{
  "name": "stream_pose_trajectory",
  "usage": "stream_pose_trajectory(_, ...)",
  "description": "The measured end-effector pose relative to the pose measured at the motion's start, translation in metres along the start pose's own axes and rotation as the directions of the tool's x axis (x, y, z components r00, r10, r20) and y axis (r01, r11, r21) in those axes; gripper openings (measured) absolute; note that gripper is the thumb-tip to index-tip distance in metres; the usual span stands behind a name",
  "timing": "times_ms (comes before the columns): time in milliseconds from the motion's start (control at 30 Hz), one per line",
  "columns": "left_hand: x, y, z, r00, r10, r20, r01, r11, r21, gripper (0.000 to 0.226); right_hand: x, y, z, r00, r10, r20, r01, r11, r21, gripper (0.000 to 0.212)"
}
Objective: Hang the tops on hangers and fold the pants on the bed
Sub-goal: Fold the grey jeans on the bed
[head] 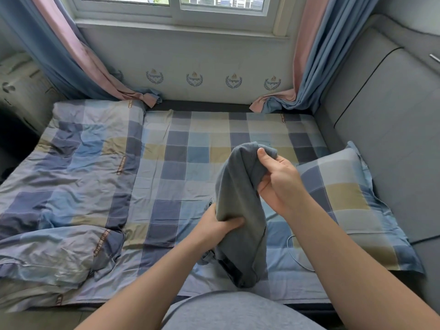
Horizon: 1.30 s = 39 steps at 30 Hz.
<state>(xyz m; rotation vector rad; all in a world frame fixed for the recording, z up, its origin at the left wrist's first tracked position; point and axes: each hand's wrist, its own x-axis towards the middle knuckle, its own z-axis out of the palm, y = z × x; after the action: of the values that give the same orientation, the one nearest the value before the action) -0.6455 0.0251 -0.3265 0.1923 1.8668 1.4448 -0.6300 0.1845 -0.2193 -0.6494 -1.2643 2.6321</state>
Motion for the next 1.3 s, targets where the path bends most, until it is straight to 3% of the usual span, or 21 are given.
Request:
stream_pose_trajectory(67,0.005,0.005,-0.003,0.994,0.019,-0.11,-0.018,1.0,0.003,0.011,0.003,0.0,0.002,1.0,0.017,-0.003,-0.017,0.999,0.043,0.03)
stream_pose_trajectory(167,0.008,0.013,-0.011,0.993,-0.029,-0.115,0.02,0.997,-0.075,0.012,0.004,-0.008,0.005,0.999,0.038,0.013,-0.038,0.999,0.006,0.033)
stream_pose_trajectory(233,0.009,0.018,-0.015,0.988,-0.058,-0.144,0.031,0.982,-0.185,0.016,0.003,-0.011,0.0,0.995,0.058,0.086,-0.034,0.965,-0.261,0.027)
stream_pose_trajectory(300,0.011,0.023,-0.02,0.98,-0.094,-0.175,0.037,0.952,-0.303,0.024,-0.001,-0.007,-0.012,0.989,0.074,0.129,0.02,0.793,-0.609,0.023)
stream_pose_trajectory(367,0.012,0.027,-0.027,0.975,-0.11,-0.193,0.033,0.931,-0.364,0.029,-0.004,0.006,-0.033,0.981,0.099,0.166,0.071,0.613,-0.787,0.05)
stream_pose_trajectory(467,0.014,0.033,-0.037,0.967,-0.139,-0.214,0.027,0.89,-0.456,0.035,-0.011,0.034,-0.061,0.958,0.245,0.15,-0.005,0.536,-0.844,0.103)
stream_pose_trajectory(533,0.015,0.037,-0.041,0.966,-0.153,-0.207,0.027,0.859,-0.511,0.036,-0.015,0.059,-0.072,0.951,0.277,0.139,-0.012,0.484,-0.875,0.117)
stream_pose_trajectory(600,0.015,0.041,-0.042,0.969,-0.162,-0.186,0.036,0.837,-0.546,0.033,-0.017,0.083,-0.077,0.973,0.201,0.115,0.033,0.371,-0.928,0.126)
stream_pose_trajectory(667,0.017,0.044,-0.04,0.975,-0.161,-0.154,0.049,0.829,-0.558,0.031,-0.017,0.091,-0.075,0.993,0.079,0.082,0.052,0.332,-0.942,0.112)
stream_pose_trajectory(767,0.02,0.049,-0.042,0.976,-0.171,-0.137,0.058,0.802,-0.594,0.034,-0.01,0.084,-0.077,0.995,-0.089,0.044,0.073,0.351,-0.933,0.037)
stream_pose_trajectory(833,0.022,0.051,-0.046,0.98,-0.159,-0.119,0.053,0.786,-0.615,0.038,-0.005,0.073,-0.075,0.988,-0.155,0.014,0.076,0.402,-0.913,0.011)
stream_pose_trajectory(933,0.022,0.049,-0.049,0.991,-0.116,-0.061,0.064,0.834,-0.549,0.045,0.002,0.055,-0.063,0.987,-0.161,-0.028,0.069,0.568,-0.82,0.014)
stream_pose_trajectory(1033,0.019,0.04,-0.048,0.997,-0.065,-0.036,0.041,0.887,-0.46,0.038,0.01,0.038,-0.045,0.983,-0.172,-0.056,0.081,0.697,-0.712,0.008)
stream_pose_trajectory(1167,0.007,0.022,-0.04,1.0,0.011,-0.006,-0.012,0.953,-0.301,0.036,0.023,0.032,-0.035,0.977,-0.155,-0.15,0.037,0.807,-0.589,0.026)
stream_pose_trajectory(1233,0.001,0.014,-0.039,0.994,0.107,0.032,-0.103,0.986,-0.129,0.049,0.025,0.032,-0.035,0.974,-0.126,-0.187,0.008,0.847,-0.531,0.025)
stream_pose_trajectory(1300,-0.003,0.006,-0.038,0.978,0.175,0.11,-0.176,0.984,0.004,0.08,0.024,0.028,-0.032,0.975,-0.076,-0.208,-0.028,0.889,-0.458,0.02)
